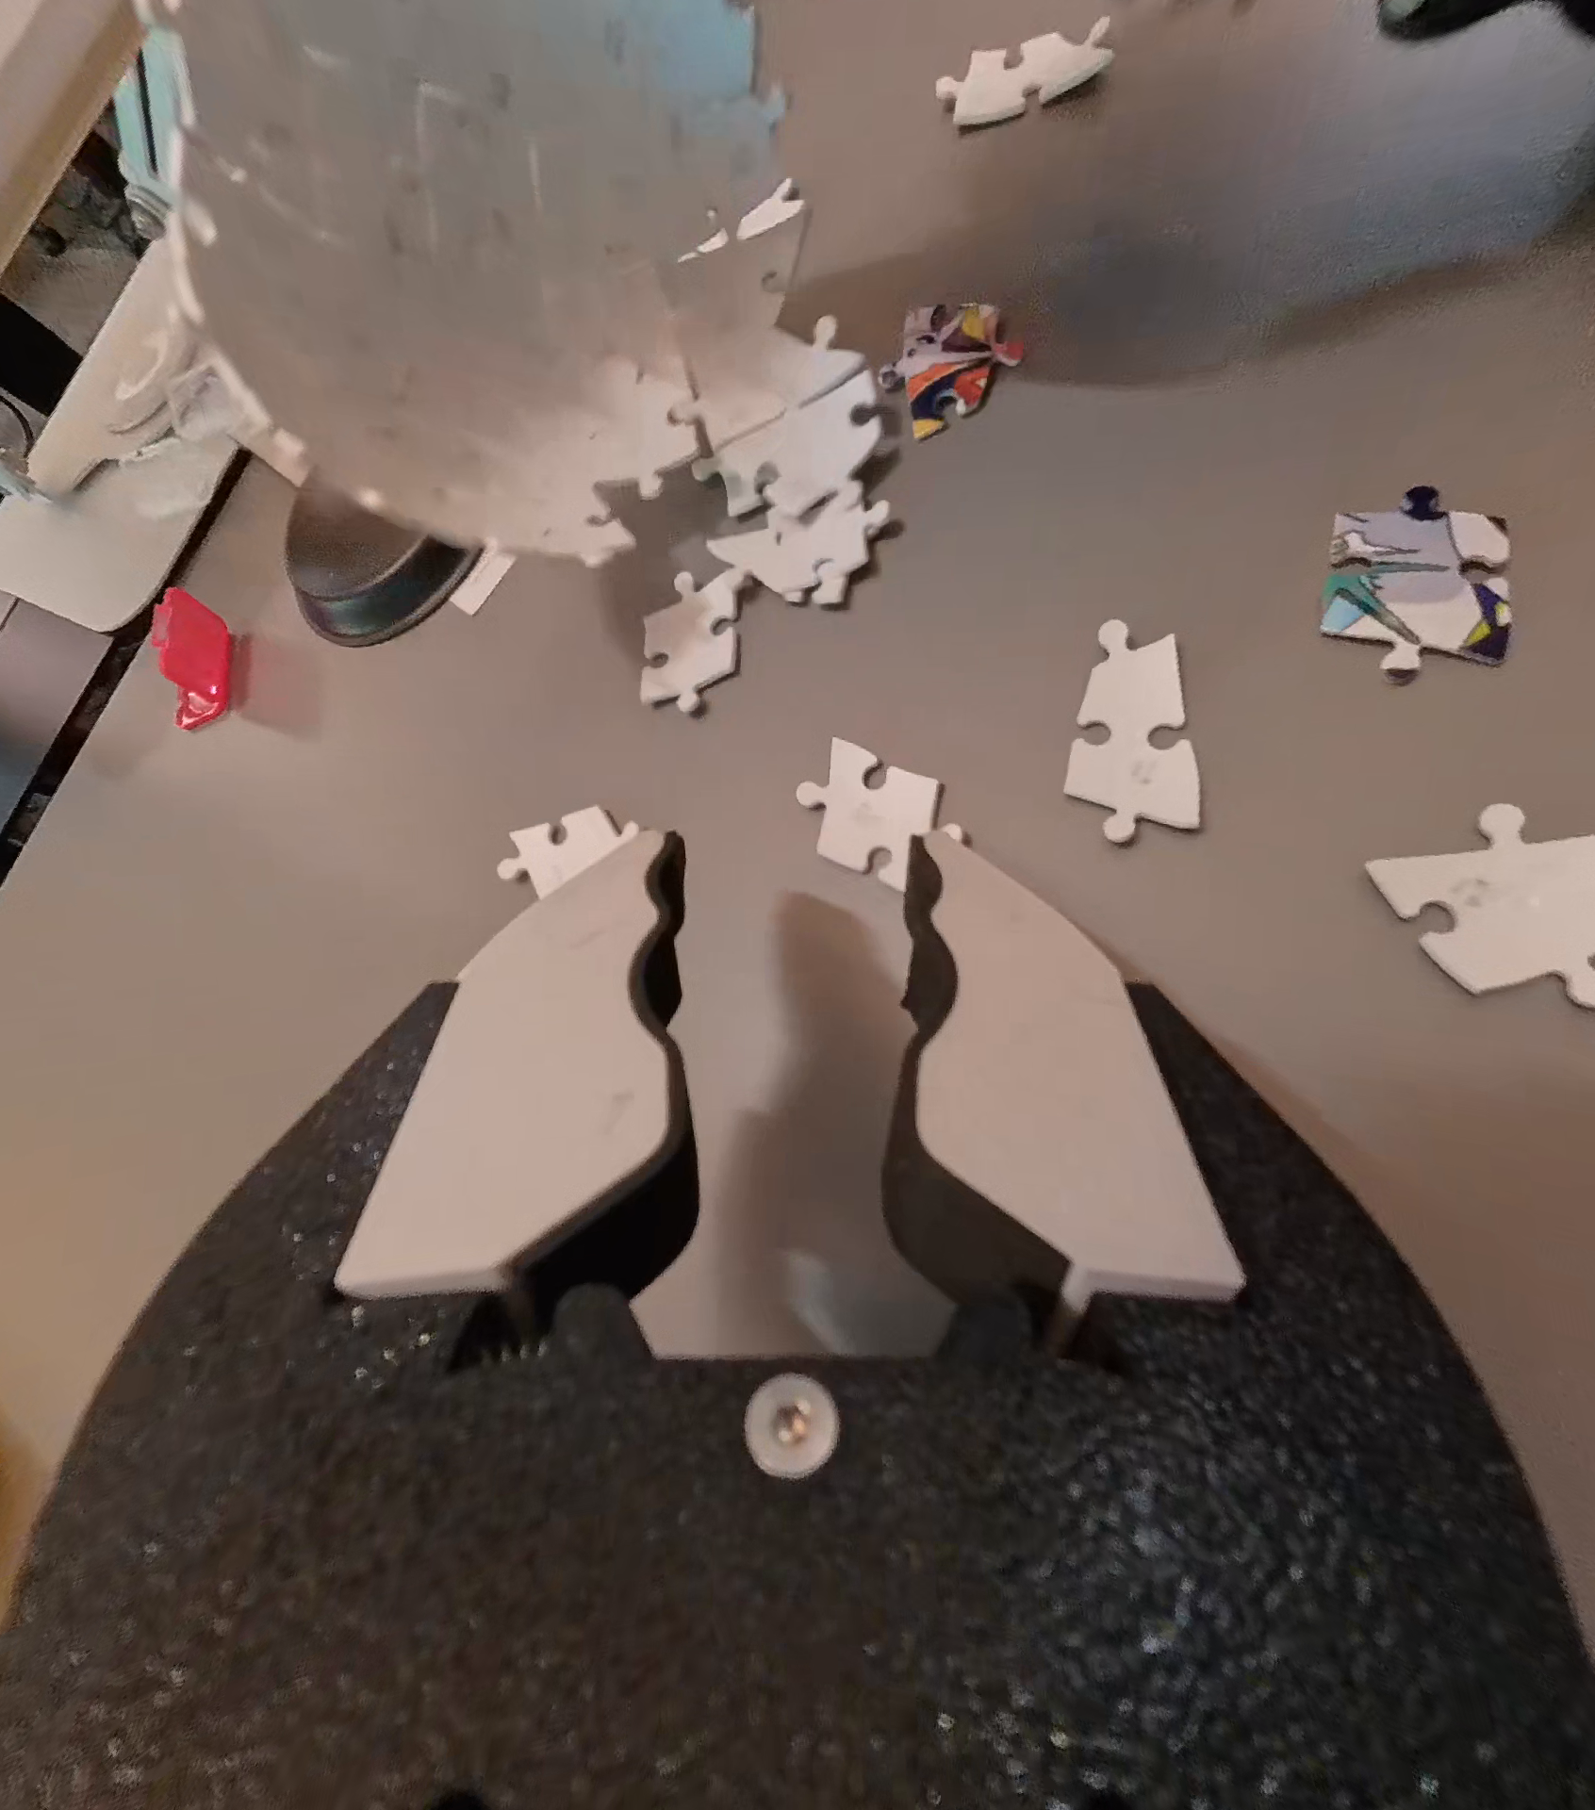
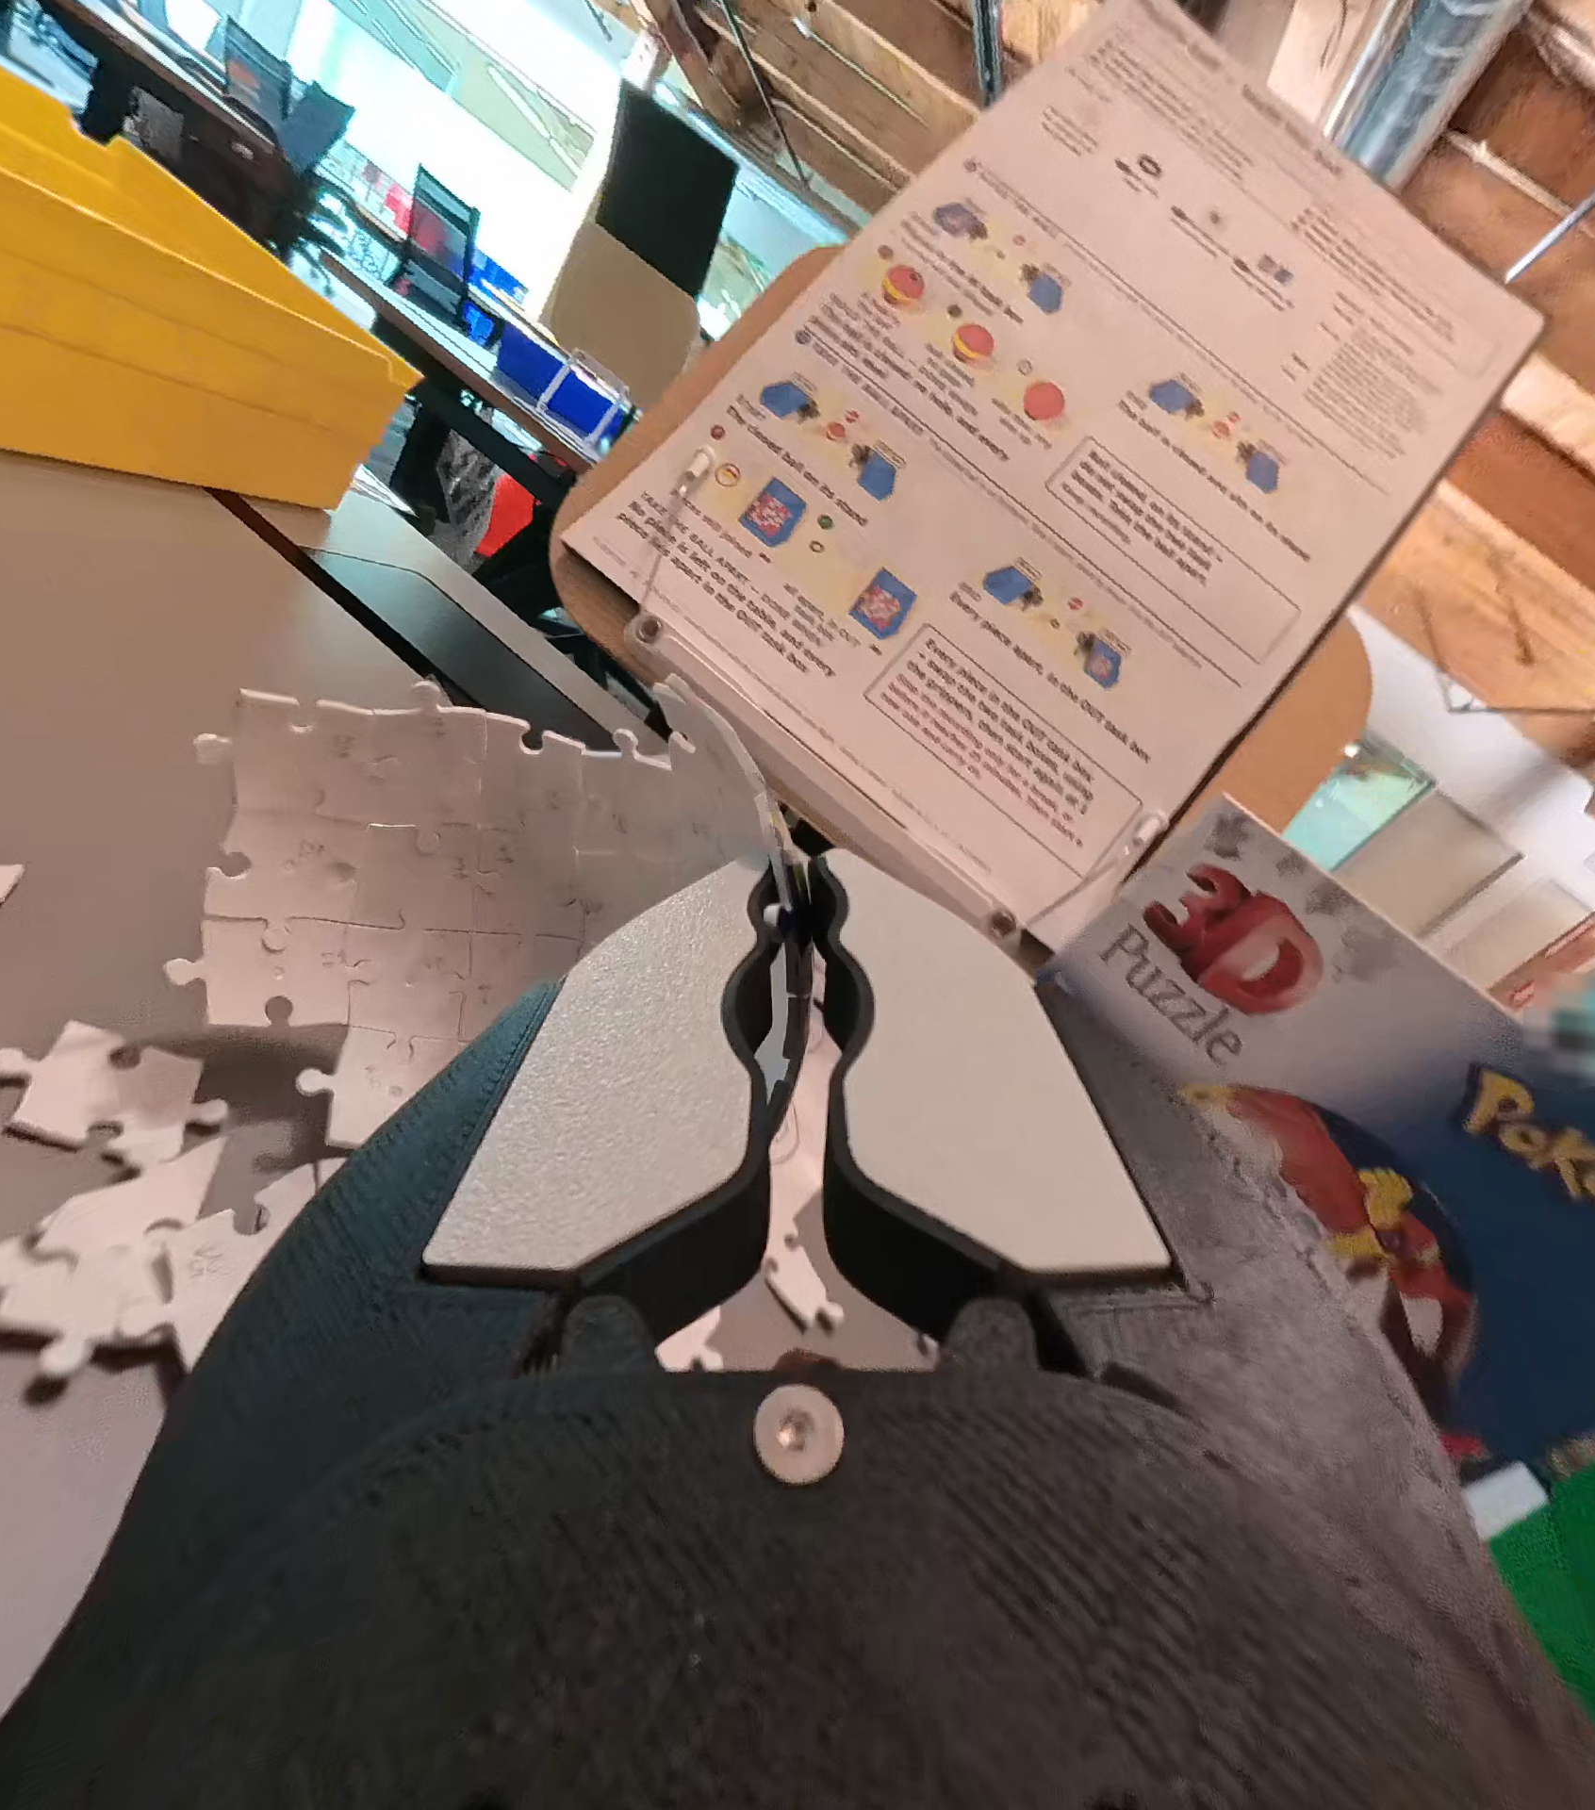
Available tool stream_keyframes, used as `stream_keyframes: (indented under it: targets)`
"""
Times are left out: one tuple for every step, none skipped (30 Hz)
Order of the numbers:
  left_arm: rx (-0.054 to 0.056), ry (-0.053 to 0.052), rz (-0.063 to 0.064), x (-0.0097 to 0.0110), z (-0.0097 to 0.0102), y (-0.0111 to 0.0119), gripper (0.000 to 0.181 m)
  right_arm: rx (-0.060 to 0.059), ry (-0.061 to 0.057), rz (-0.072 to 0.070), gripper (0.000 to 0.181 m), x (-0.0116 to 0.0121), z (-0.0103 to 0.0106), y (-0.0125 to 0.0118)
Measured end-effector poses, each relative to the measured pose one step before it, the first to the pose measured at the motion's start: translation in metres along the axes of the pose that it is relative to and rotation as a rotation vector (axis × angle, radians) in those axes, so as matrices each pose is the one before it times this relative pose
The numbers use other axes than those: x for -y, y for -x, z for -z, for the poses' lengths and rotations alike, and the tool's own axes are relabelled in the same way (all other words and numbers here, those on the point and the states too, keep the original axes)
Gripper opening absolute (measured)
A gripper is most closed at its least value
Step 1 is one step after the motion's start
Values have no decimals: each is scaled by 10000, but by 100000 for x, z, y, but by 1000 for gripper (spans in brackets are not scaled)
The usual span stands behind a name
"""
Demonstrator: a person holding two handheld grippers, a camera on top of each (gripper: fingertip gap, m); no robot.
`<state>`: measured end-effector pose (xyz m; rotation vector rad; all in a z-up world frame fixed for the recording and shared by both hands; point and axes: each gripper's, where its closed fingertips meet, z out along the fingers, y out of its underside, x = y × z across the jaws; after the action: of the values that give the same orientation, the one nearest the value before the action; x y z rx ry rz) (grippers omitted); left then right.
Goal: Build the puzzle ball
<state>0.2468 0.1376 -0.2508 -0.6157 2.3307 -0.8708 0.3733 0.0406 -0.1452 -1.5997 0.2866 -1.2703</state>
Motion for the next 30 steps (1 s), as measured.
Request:
stream_keyframes:
  targets:
    - [41, -36, 2, -5, 136, -78, 42, 10, 113, -208, 5, -153, 616, -462]
    - [37, -36, 26, 57, 135, -77, 41, -37, 96, -171, 5, -158, 681, -554]
    - [16, -44, 20, 162, 102, -124, 41, -72, 94, -149, 5, -171, 724, -599]
    - [2, -64, -17, 331, 86, -173, 40, -6, 150, -135, 5, -250, 731, -487]
    - [2, -73, -72, 519, 70, -247, 39, 9, 100, -92, 5, -210, 803, -396]
    - [-24, -99, -127, 756, 76, -406, 37, -43, 50, -44, 5, -146, 925, -372]
    - [-65, -209, -129, 1105, 59, -617, 35, -44, -18, 5, 5, -60, 1035, -287]
    - [-140, -357, -89, 1422, -13, -893, 32, -30, -50, 156, 6, 14, 1089, -183]
    - [-206, -424, -11, 1553, -128, -1097, 31, -110, -13, 304, 6, -37, 1084, -221]
    - [-236, -385, 98, 1503, -299, -1211, 29, -126, -61, 277, 6, 40, 1078, -221]
    - [-287, -292, 154, 1342, -459, -1327, 29, -95, -138, 238, 6, 180, 1054, -178]
    - [-254, -197, 146, 1129, -599, -1256, 29, -110, -123, 283, 6, 144, 983, -177]
    - [-118, -79, 90, 893, -716, -986, 27, 4, -96, 347, 6, 32, 835, 2]
    - [10, 43, 38, 606, -788, -689, 26, 149, -91, 344, 6, -86, 672, 266]
    - [98, 175, 16, 323, -837, -423, 25, 185, -81, 254, 5, -196, 562, 378]
    - [206, 230, -2, 164, -839, -151, 21, 88, 20, 243, 5, -393, 469, 303]
    - [254, 215, -34, 76, -815, -57, 18, 91, -25, 211, 5, -369, 399, 305]
    - [163, 209, -37, -29, -759, -153, 18, 57, -89, 149, 5, -239, 366, 229]
    - [22, 225, 29, -137, -699, -322, 18, -71, -92, 19, 5, -125, 323, -93]
    - [-56, 220, 153, -196, -614, -389, 18, 39, -110, -74, 5, -19, 212, -87]
    - [-82, 167, 305, -146, -503, -390, 18, 75, -52, -20, 5, -103, 85, -64]
    - [-104, 86, 436, -59, -402, -361, 16, 86, -26, 108, 5, -166, 38, 6]
    - [-121, 88, 517, -35, -340, -291, 12, 59, -77, 93, 5, -77, 66, 10]
    - [-92, 112, 527, -11, -275, -135, 5, 33, -92, -37, 5, 14, 87, -19]
    - [26, 81, 477, 70, -237, 84, 0, -8, -18, -80, 5, -40, 68, -49]
    - [111, 12, 404, 190, -232, 194, 0, -42, 29, -68, 5, -102, 32, -53]
    - [129, 28, 333, 157, -280, 182, 0, -39, 39, -68, 5, -116, -13, -16]
    - [142, 127, 266, 46, -328, 170, 0, -22, 25, -64, 5, -88, -21, 13]
    - [133, 165, 203, 50, -329, 90, 2, 18, 31, -29, 5, -70, -45, 40]
    - [90, 132, 100, 94, -335, -7, 1, -11, 49, 29, 5, -112, -5, -48]
